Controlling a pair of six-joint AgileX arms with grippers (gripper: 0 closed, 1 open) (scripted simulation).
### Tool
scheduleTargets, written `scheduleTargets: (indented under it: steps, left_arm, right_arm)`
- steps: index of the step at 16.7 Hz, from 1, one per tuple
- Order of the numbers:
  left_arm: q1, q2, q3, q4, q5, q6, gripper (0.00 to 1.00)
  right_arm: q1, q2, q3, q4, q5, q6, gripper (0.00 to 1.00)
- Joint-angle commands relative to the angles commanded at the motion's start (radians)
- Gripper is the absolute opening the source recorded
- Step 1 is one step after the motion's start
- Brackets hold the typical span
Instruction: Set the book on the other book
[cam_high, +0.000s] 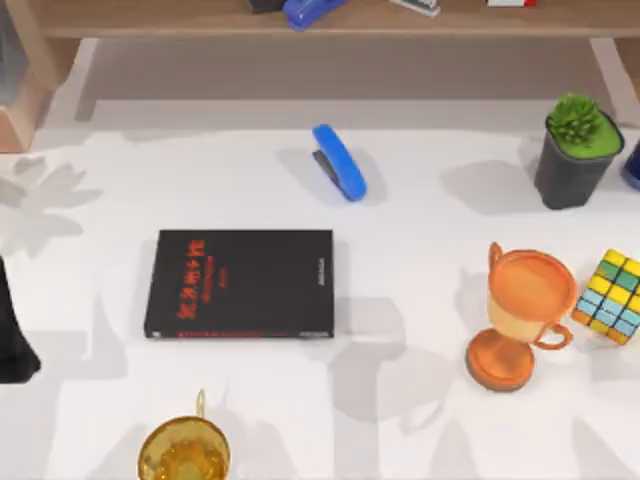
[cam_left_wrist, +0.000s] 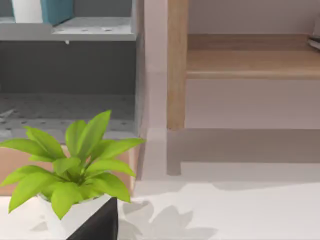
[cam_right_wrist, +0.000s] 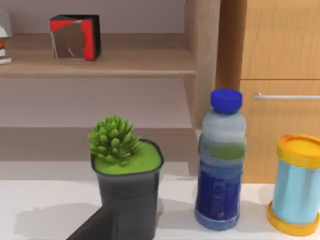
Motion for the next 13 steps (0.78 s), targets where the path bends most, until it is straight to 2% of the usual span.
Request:
scheduleTargets:
  steps: [3, 6, 9, 13]
  left_arm:
    - [0.003, 0.010, 0.010, 0.004, 0.003, 0.000, 1.00]
    - [0.030, 0.104, 0.097, 0.041, 0.028, 0.001, 1.00]
    - [0.074, 0.294, 0.250, 0.104, 0.075, 0.000, 1.00]
    - [0.148, 0.674, 0.514, 0.210, 0.160, -0.001, 1.00]
  right_arm:
    - [0.000, 0.000, 0.000, 0.000, 0.000, 0.000, 1.00]
    - [0.000, 0.000, 0.000, 0.000, 0.000, 0.000, 1.00]
    - [0.000, 0.000, 0.000, 0.000, 0.000, 0.000, 1.00]
    - [0.000, 0.000, 0.000, 0.000, 0.000, 0.000, 1.00]
